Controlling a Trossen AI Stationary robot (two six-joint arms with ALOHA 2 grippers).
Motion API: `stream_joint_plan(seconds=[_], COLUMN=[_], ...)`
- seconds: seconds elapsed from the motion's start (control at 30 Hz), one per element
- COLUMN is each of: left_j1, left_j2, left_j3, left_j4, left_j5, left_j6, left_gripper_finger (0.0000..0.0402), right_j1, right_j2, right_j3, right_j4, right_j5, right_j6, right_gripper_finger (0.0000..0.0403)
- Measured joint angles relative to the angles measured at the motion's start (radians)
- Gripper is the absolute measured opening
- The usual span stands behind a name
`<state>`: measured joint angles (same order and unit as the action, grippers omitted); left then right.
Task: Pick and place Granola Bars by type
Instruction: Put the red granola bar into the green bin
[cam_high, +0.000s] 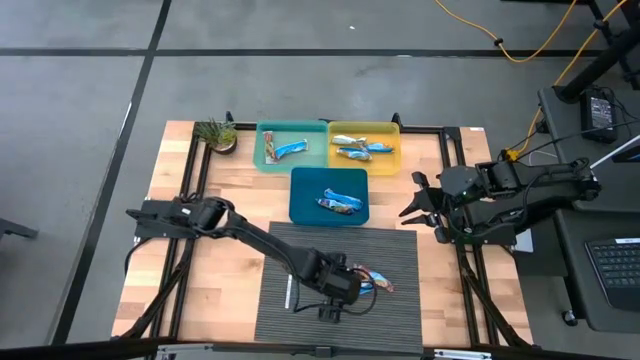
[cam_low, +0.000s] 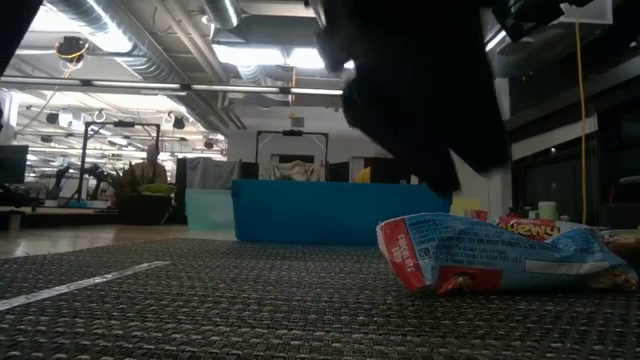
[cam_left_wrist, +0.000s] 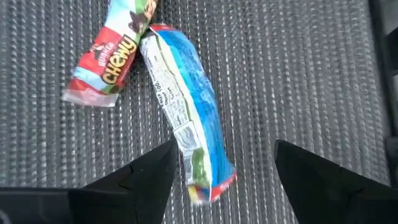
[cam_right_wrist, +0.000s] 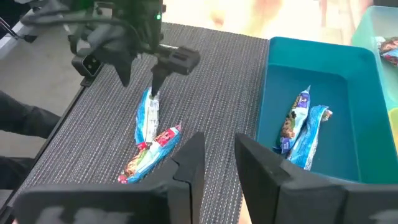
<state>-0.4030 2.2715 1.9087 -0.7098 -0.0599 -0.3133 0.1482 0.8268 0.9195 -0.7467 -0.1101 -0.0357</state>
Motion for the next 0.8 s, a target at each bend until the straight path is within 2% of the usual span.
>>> stream_joint_plan(seconds=[0.43,0.6,0.8], left_j1=[0.001,0.004,0.006], left_j2=[0.074,0.074,0.074], left_j3=[-0.001,-0.005,-0.006], left_j4=[0.025,0.016,-0.005], left_j5=[-0.009,-0.010,-0.009], left_j6=[-0.137,-0.138,-0.156], left_gripper_finger=[0.0251,0.0215,0.0150], right_j1=[0.000,0.000,0.000], right_j2=[0.000,0.000,0.000], right_j3=[0.000,0.000,0.000], right_j4=[-0.010,-0.024,-0.033], right_j5=[0.000,0.000,0.000], right_j6=[-0.004,-0.003,-0.003], right_gripper_finger=[0.0092,0.0092,0.0092])
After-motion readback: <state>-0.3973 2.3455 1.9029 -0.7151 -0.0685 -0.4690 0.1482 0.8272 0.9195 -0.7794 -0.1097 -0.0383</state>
